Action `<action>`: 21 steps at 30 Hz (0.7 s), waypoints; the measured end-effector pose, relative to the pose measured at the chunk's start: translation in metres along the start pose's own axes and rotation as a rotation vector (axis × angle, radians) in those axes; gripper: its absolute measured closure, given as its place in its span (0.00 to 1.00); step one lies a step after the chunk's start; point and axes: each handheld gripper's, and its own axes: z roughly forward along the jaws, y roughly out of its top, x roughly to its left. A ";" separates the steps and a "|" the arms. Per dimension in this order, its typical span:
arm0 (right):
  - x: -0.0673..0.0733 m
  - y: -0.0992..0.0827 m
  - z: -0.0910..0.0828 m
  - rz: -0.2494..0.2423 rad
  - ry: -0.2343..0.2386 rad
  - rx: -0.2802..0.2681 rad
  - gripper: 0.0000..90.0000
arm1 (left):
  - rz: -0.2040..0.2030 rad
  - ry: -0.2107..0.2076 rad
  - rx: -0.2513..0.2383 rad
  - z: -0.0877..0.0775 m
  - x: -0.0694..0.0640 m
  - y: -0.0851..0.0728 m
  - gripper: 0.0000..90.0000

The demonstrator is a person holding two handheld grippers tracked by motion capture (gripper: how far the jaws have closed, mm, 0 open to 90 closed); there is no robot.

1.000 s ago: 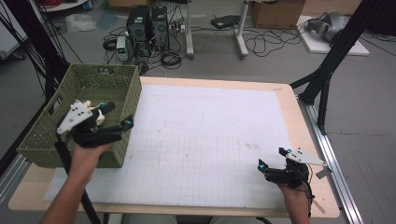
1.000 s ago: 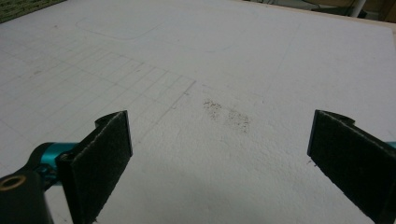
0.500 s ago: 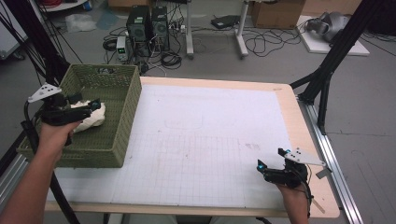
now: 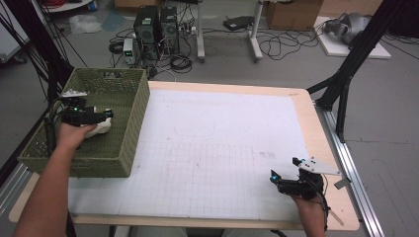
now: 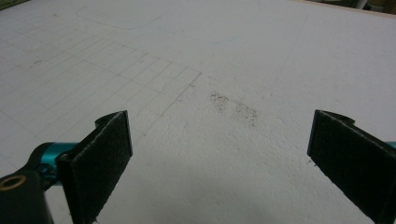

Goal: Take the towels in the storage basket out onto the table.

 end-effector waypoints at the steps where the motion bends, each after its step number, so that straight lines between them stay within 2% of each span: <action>1: 0.000 0.000 0.000 0.000 0.000 0.000 0.06 | 0.000 0.000 0.000 0.000 0.000 0.000 0.27; 2: -0.001 0.000 -0.002 0.010 -0.004 -0.003 0.06 | -0.024 0.056 0.027 0.006 0.003 -0.003 0.26; 3: -0.001 0.000 -0.002 0.010 -0.004 -0.003 0.06 | -0.024 0.056 0.027 0.006 0.003 -0.003 0.26; 5: -0.002 -0.001 -0.003 0.013 -0.005 -0.005 0.06 | -0.024 0.096 0.065 0.010 0.005 -0.005 0.26; 7: -0.003 -0.001 -0.003 0.013 -0.006 -0.005 0.06 | -0.024 0.115 0.102 0.012 0.008 -0.007 0.26; 8: -0.004 -0.002 -0.003 0.017 -0.008 0.000 0.06 | -0.012 0.130 0.160 0.015 0.009 -0.010 0.25; 9: -0.004 -0.002 -0.002 0.015 -0.007 0.000 0.06 | -0.012 0.140 0.188 0.017 0.009 -0.012 0.25; 10: -0.004 -0.002 -0.002 0.014 -0.007 0.000 0.06 | -0.012 0.140 0.188 0.017 0.009 -0.012 0.25; 11: -0.004 -0.002 -0.002 0.014 -0.007 0.000 0.06 | -0.013 0.146 0.218 0.019 0.009 -0.013 0.25; 13: -0.004 -0.002 -0.002 0.015 -0.005 -0.004 0.06 | -0.024 0.131 0.273 0.022 0.010 -0.017 0.28; 14: -0.003 -0.002 -0.003 0.014 -0.004 -0.004 0.06 | -0.010 0.131 0.303 0.022 0.010 -0.018 0.45; 15: -0.003 -0.002 -0.003 0.014 -0.004 -0.004 0.06 | -0.007 0.129 0.312 0.021 0.010 -0.017 0.45; 16: -0.003 -0.002 -0.003 0.016 -0.003 -0.004 0.06 | 0.005 0.127 0.312 0.019 0.010 -0.016 0.67; 17: -0.003 -0.002 -0.003 0.019 -0.003 -0.004 0.06 | 0.017 0.138 0.283 0.014 0.009 -0.012 0.76; 18: -0.004 -0.002 -0.003 0.020 -0.003 -0.006 0.06 | 0.018 0.143 0.266 0.011 0.009 -0.011 0.81; 20: -0.004 -0.002 -0.003 0.020 -0.004 -0.007 0.06 | 0.016 0.149 0.216 0.006 0.008 -0.008 0.84; 21: -0.004 -0.002 -0.003 0.020 -0.004 -0.007 0.06 | 0.016 0.149 0.216 0.006 0.008 -0.008 0.85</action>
